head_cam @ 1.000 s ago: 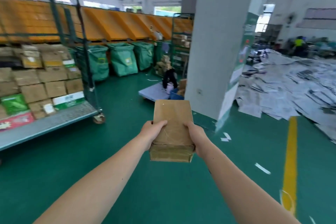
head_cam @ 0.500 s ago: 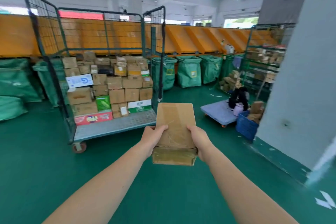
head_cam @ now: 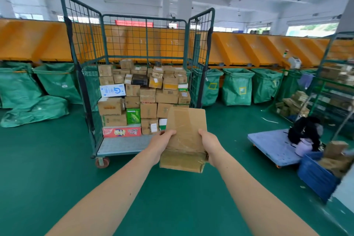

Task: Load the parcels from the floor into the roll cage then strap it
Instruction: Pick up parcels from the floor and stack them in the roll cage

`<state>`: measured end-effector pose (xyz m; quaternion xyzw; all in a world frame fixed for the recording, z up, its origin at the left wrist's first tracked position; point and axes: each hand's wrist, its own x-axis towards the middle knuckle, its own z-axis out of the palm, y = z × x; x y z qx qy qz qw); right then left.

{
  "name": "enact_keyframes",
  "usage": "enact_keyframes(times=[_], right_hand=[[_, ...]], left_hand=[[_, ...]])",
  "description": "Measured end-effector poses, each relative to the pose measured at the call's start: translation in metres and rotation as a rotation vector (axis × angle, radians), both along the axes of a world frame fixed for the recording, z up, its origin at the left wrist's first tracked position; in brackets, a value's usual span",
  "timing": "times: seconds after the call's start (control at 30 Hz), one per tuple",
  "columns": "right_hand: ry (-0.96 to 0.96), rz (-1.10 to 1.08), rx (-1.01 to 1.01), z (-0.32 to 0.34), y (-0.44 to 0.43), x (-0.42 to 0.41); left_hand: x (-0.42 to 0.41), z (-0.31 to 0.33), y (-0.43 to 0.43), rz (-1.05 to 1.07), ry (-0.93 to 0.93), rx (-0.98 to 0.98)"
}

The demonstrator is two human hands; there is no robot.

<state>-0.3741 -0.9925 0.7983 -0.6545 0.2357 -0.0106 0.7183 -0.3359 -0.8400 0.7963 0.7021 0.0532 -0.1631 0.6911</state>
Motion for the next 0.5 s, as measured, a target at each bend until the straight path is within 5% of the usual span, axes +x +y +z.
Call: enact_keyframes(times=[0.5], right_hand=[[0.052,0.023,-0.071,-0.029,-0.080,0.279]], left_hand=[[0.256,-0.029,-0.069,-0.032,0.139,-0.026]])
